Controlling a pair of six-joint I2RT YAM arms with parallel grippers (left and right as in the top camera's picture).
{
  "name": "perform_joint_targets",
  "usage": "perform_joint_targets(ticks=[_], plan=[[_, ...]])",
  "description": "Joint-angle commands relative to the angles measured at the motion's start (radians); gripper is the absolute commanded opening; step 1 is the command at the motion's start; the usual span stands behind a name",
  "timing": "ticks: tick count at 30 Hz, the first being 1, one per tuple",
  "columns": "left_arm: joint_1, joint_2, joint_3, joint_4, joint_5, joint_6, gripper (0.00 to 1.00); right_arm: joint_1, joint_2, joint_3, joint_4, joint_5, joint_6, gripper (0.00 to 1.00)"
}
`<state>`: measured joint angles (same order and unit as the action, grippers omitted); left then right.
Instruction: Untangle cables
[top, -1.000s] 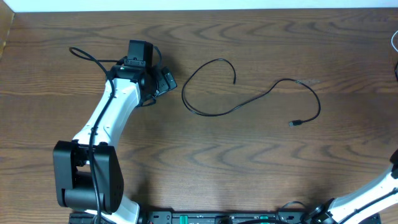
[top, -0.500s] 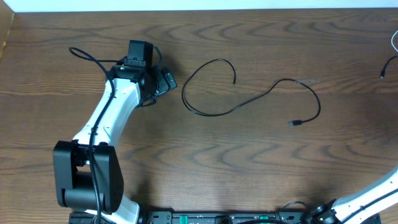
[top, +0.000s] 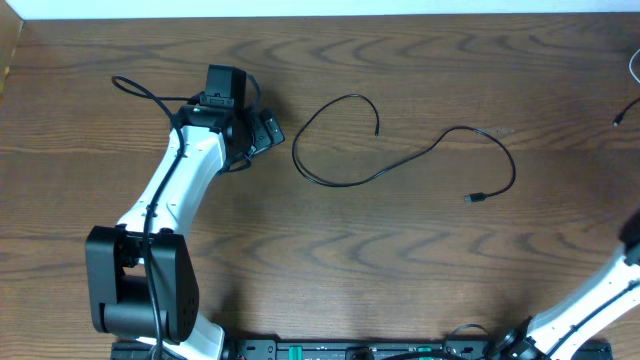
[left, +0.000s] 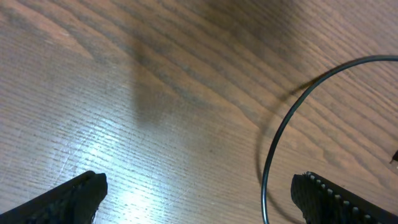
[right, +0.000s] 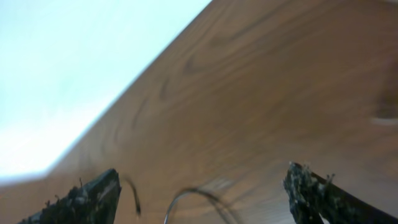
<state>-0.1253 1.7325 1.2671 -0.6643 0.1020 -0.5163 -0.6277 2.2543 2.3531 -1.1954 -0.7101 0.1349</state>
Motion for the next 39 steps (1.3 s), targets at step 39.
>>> perform_joint_targets(ticks=[39], plan=[[0.000, 0.007, 0.006, -0.011, -0.006, 0.010, 1.00, 0.468, -0.038, -0.684, 0.055, 0.662, -0.138, 0.62]])
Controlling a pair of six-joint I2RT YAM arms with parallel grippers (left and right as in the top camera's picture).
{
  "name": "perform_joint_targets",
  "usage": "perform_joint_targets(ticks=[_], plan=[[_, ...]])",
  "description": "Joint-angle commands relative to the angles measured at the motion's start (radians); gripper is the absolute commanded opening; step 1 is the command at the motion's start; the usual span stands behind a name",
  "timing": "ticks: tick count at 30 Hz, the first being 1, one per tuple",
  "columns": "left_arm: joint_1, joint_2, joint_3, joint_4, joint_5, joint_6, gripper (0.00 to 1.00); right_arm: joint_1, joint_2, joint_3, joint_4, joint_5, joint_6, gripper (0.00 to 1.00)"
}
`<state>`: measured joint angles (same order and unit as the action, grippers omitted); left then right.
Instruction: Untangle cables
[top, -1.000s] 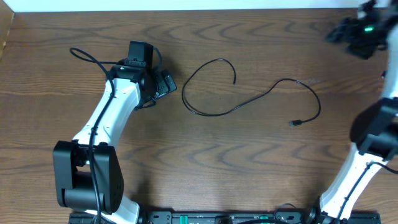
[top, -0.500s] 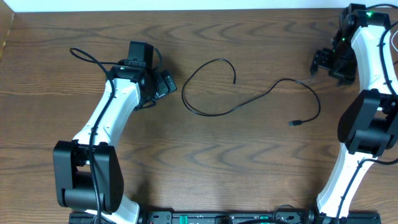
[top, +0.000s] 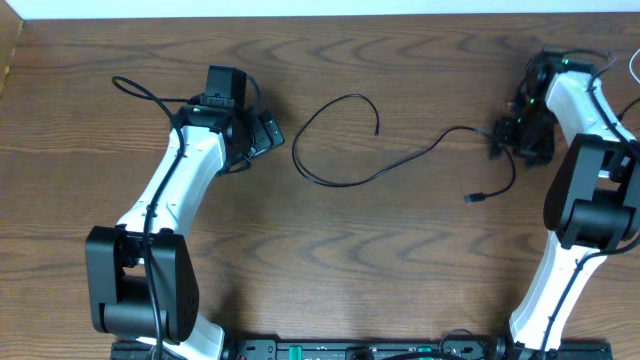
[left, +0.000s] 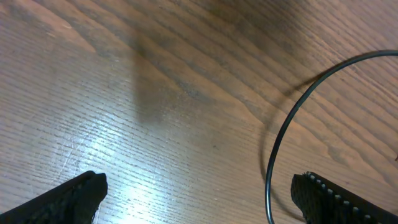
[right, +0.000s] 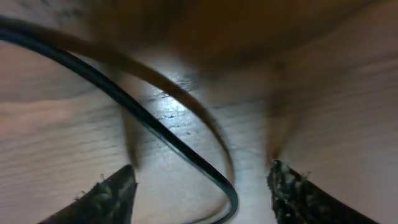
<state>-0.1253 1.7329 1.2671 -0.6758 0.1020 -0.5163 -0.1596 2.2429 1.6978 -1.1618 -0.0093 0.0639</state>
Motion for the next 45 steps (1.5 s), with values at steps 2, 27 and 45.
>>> perform_joint_targets(ticks=[2, 27, 45], plan=[[0.000, 0.006, 0.006, 0.003, -0.006, 0.010, 1.00, 0.001, -0.026, -0.045, 0.037, -0.045, -0.072, 0.57], [-0.100, 0.015, 0.006, 0.022, 0.024, 0.011, 0.99, 0.076, -0.195, 0.127, -0.010, -0.588, -0.196, 0.01], [-0.261, 0.093, 0.006, 0.076, 0.025, -0.037, 0.95, -0.102, -0.579, 0.136, -0.164, -0.599, -0.172, 0.01]])
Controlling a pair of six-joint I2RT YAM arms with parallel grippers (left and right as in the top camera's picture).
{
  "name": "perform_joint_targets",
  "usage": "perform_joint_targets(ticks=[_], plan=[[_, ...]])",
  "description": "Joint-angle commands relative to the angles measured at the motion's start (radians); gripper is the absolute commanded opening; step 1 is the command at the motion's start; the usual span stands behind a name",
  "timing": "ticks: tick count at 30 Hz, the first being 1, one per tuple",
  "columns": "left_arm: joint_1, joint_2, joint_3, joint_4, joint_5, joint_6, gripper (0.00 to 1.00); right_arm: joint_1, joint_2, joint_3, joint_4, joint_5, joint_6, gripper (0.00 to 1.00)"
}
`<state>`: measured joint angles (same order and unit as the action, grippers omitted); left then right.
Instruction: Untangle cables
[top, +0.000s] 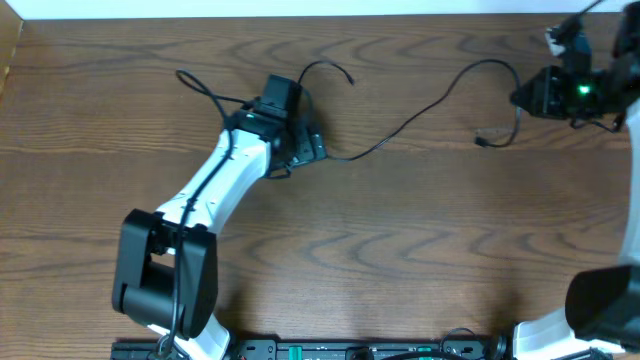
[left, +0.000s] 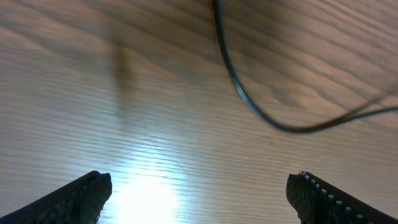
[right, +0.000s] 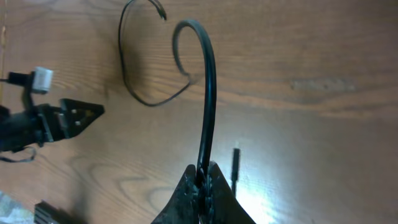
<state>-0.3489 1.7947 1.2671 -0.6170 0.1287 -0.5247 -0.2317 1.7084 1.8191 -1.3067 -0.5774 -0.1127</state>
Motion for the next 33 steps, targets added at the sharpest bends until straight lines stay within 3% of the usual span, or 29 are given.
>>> perform_joint_targets(ticks=[1, 16, 20, 25, 30, 33], plan=[[-0.048, 0.036, 0.006, 0.026, -0.002, -0.035, 0.95, -0.040, -0.054, 0.015, -0.026, -0.044, 0.004, 0.01], [-0.146, 0.048, 0.006, 0.137, -0.003, -0.038, 0.93, -0.101, -0.278, 0.046, -0.084, -0.216, 0.007, 0.01], [-0.146, 0.048, 0.006, 0.137, -0.003, -0.038, 0.93, -0.101, -0.373, 0.096, -0.080, -0.195, 0.013, 0.01], [-0.146, 0.048, 0.006, 0.144, -0.003, -0.038, 0.93, -0.100, -0.461, 0.116, -0.018, -0.072, 0.126, 0.01], [-0.146, 0.048, 0.006, 0.149, -0.002, -0.039, 0.92, -0.042, -0.417, 0.116, -0.003, -0.076, 0.142, 0.01], [-0.146, 0.048, 0.006, 0.148, -0.002, -0.039, 0.92, 0.065, -0.330, 0.116, 0.034, -0.065, 0.145, 0.01]])
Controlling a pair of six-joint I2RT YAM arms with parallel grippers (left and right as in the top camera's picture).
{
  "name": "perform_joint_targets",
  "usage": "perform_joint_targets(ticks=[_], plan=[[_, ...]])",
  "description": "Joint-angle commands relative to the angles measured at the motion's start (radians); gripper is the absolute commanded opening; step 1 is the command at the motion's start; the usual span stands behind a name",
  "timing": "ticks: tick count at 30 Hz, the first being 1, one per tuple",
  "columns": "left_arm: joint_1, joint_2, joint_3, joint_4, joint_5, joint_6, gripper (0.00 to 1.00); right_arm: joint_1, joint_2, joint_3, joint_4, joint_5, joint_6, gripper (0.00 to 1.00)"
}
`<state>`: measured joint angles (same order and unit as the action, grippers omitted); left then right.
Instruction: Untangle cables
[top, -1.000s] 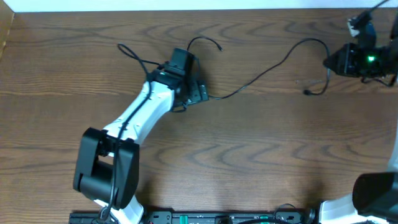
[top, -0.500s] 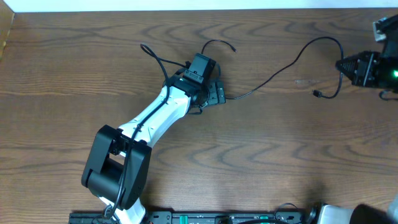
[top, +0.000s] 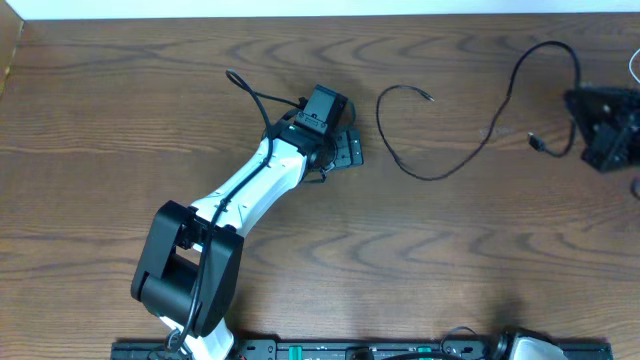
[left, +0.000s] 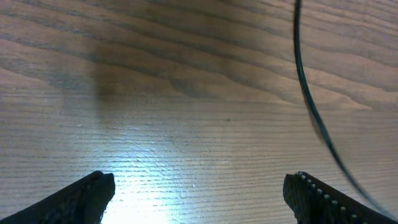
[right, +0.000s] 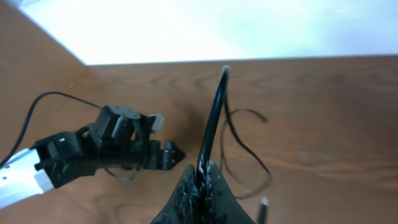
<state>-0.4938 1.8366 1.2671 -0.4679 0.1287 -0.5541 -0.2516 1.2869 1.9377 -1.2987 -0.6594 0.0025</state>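
A thin black cable (top: 470, 160) lies on the wooden table, curling from a free tip (top: 427, 97) round a loop and up to the right. My right gripper (top: 588, 125) is shut on it near the right edge. In the right wrist view the cable (right: 214, 118) rises from the shut right gripper (right: 202, 177), and its plug (right: 263, 203) hangs beside it. The plug (top: 535, 143) also shows from overhead. My left gripper (top: 346, 150) stands open just left of the loop. In the left wrist view the left gripper (left: 199, 190) holds nothing, and the cable (left: 306, 93) runs past the upper right.
The table's far edge (top: 320, 14) runs along the top, white beyond it. A bit of another thin cable (top: 634, 68) shows at the right edge. The left arm's own wiring (top: 250, 90) loops behind its wrist.
My right gripper, still shut on the cable, has moved further right and the whole cable has shifted right with it. My open left gripper has also moved right, staying beside the loop.
At first the cable lay mid-table, my left gripper was open beside its loop, and the right arm was at the table's corner. Then my right gripper stood open over the cable's right bend. Later it was shut on the cable, which has moved right twice.
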Motion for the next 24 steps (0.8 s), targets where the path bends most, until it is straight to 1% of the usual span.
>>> perform_joint_targets(ticks=[1, 6, 13, 24], plan=[[-0.002, 0.006, 0.006, -0.001, -0.002, -0.009, 0.92, 0.114, 0.115, -0.003, 0.039, 0.034, 0.038, 0.01], [-0.002, 0.006, 0.006, -0.002, -0.002, -0.009, 0.92, 0.267, 0.260, -0.003, 0.126, 0.130, 0.076, 0.01], [-0.002, 0.013, 0.006, -0.002, -0.002, -0.008, 0.92, 0.422, 0.469, -0.003, 0.200, 0.229, 0.094, 0.01], [-0.003, 0.070, 0.006, -0.011, 0.020, -0.010, 0.91, 0.515, 0.797, -0.003, 0.329, 0.237, 0.110, 0.01]])
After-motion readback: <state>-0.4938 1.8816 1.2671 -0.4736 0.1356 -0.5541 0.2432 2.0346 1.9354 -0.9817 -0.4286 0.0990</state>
